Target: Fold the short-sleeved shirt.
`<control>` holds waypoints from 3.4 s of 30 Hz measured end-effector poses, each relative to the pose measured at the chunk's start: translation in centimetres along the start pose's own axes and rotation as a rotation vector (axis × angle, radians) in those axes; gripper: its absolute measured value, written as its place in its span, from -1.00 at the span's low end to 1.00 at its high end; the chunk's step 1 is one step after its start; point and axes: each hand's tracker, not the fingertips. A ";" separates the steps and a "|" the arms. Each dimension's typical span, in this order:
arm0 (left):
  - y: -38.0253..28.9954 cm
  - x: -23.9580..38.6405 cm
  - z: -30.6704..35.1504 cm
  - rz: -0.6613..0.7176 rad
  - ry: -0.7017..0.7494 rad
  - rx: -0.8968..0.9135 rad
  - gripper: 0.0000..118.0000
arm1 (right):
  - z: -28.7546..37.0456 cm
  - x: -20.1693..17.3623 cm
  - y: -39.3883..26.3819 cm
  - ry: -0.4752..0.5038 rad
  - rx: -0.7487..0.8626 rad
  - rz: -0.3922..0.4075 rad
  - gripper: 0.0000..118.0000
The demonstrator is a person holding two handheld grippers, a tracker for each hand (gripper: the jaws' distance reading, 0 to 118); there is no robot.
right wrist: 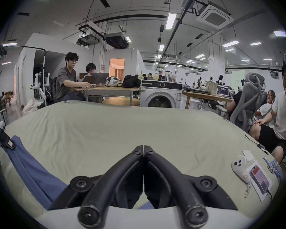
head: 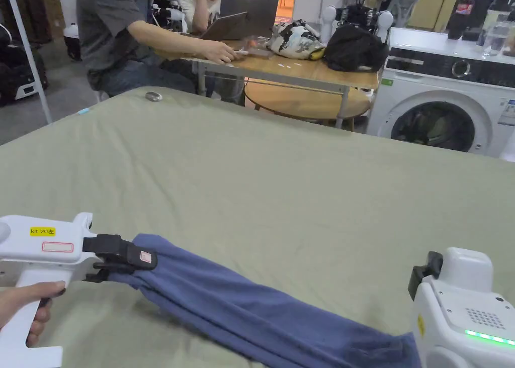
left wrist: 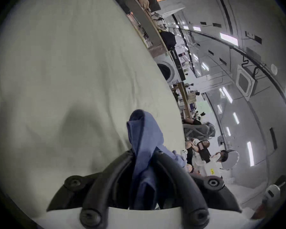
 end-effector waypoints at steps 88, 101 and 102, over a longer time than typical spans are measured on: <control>-7.1 6.2 -13.9 -0.114 0.067 -0.214 0.08 | 2.6 3.1 -0.6 -0.008 -0.021 0.003 -1.00; -7.7 1.2 -20.0 -0.074 -0.138 -0.312 -0.60 | 3.8 3.6 0.3 -0.016 0.041 0.005 -1.00; -7.8 0.9 -20.0 -0.054 -0.130 -0.309 -0.73 | 3.8 3.8 0.2 -0.020 0.039 0.004 -1.00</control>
